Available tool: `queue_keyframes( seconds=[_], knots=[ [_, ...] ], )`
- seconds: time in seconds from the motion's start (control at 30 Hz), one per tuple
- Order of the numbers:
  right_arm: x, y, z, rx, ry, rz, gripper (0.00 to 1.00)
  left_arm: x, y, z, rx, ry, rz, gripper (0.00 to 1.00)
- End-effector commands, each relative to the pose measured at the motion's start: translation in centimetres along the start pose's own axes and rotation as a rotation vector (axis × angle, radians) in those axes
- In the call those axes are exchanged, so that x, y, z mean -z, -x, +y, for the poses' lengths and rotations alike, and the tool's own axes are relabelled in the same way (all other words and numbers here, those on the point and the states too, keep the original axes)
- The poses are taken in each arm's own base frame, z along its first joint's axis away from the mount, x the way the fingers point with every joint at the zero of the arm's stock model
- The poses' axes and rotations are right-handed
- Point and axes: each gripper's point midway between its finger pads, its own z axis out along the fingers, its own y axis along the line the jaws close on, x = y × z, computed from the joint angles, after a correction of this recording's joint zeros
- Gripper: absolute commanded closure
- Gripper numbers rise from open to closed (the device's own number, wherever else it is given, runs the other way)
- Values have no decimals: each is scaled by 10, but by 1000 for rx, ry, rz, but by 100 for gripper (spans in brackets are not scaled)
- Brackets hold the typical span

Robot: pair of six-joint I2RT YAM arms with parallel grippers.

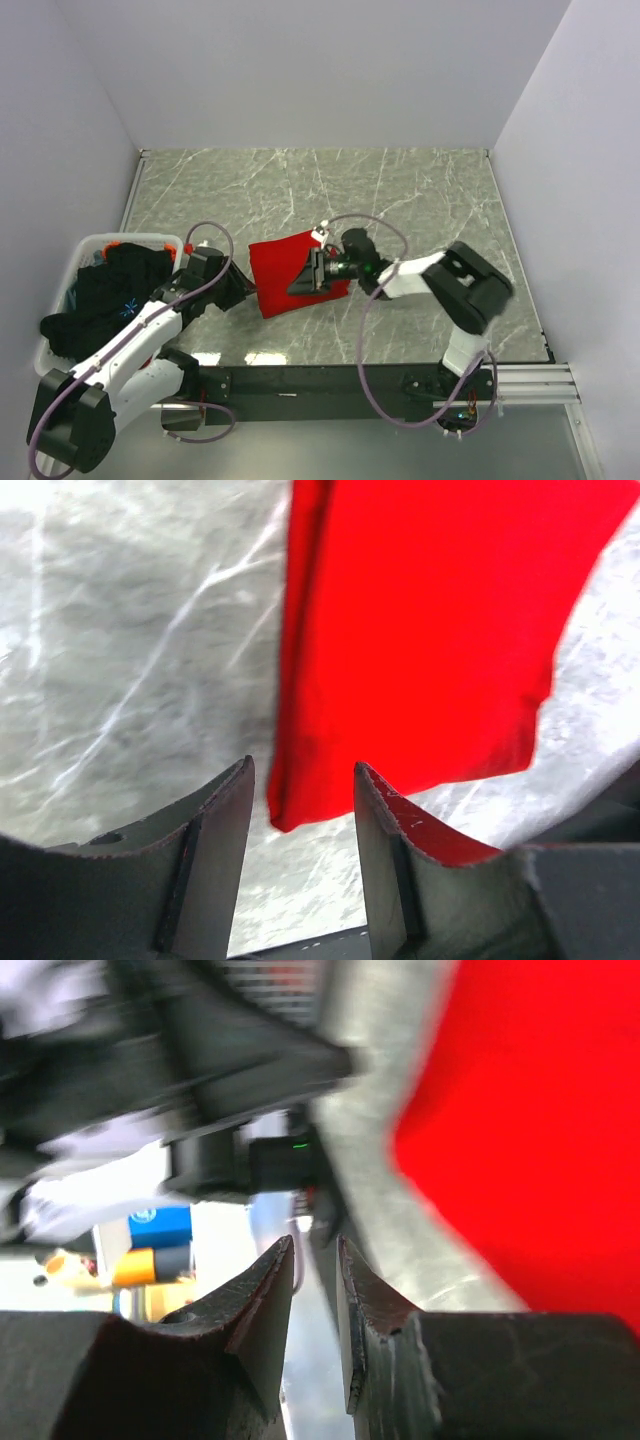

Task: Fold and stack the t-shirts
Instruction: Fold the tshirt

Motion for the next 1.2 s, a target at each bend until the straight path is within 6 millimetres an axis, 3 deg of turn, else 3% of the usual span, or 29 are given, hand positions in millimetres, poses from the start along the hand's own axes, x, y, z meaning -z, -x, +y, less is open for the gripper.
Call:
queue_keyframes(
  seconds=[0.0, 0.07, 0.1, 0.2, 0.27, 0.3, 0.37, 0.4, 0.47, 0.5, 0.6, 0.73, 0.83, 0.93, 1.07, 1.17],
  knots=[
    [-26, 8, -43, -108, -67, -80, 69, 11, 8, 0, -17, 36, -27, 50],
    [-33, 5, -58, -162, -61, -87, 69, 14, 7, 1, -19, 38, -25, 49],
    [-35, -4, -82, -214, -103, -77, 70, 15, 7, 0, -19, 37, -26, 49],
    [-35, -14, -101, -257, -137, -71, 70, 19, 7, 0, -15, 32, -29, 49],
    [-31, -15, -97, -250, -141, -65, 70, 21, 8, -1, -9, 22, -36, 49],
    [-27, -11, -81, -221, -119, -72, 70, 22, 9, -3, -8, 14, -41, 49],
    [-19, -7, -69, -183, -128, -74, 70, 21, 7, -6, 2, 0, -29, 48],
    [-14, 1, -47, -137, -100, -92, 70, 20, 5, -8, 3, -10, -22, 48],
    [-1, 10, -43, -97, -131, -107, 70, 17, 2, -16, 8, -49, 0, 47],
    [7, 17, -29, -61, -118, -128, 70, 17, -1, -21, 4, -63, 14, 47],
    [30, 30, -33, -23, -152, -160, 70, 12, -8, -36, -3, -103, 46, 49],
    [58, 34, -61, -50, -179, -188, 70, 1, -16, -60, -3, -173, 78, 55],
    [75, 29, -86, -96, -193, -205, 70, -15, -32, -49, 15, -137, 127, 65],
    [80, 14, -117, -154, -219, -185, 70, -34, -51, -17, 54, -54, 164, 80],
    [86, 7, -130, -205, -194, -204, 71, -41, -64, 16, 99, 55, 183, 86],
    [91, 5, -129, -229, -181, -215, 72, -33, -60, 23, 109, 95, 157, 83]
  ],
)
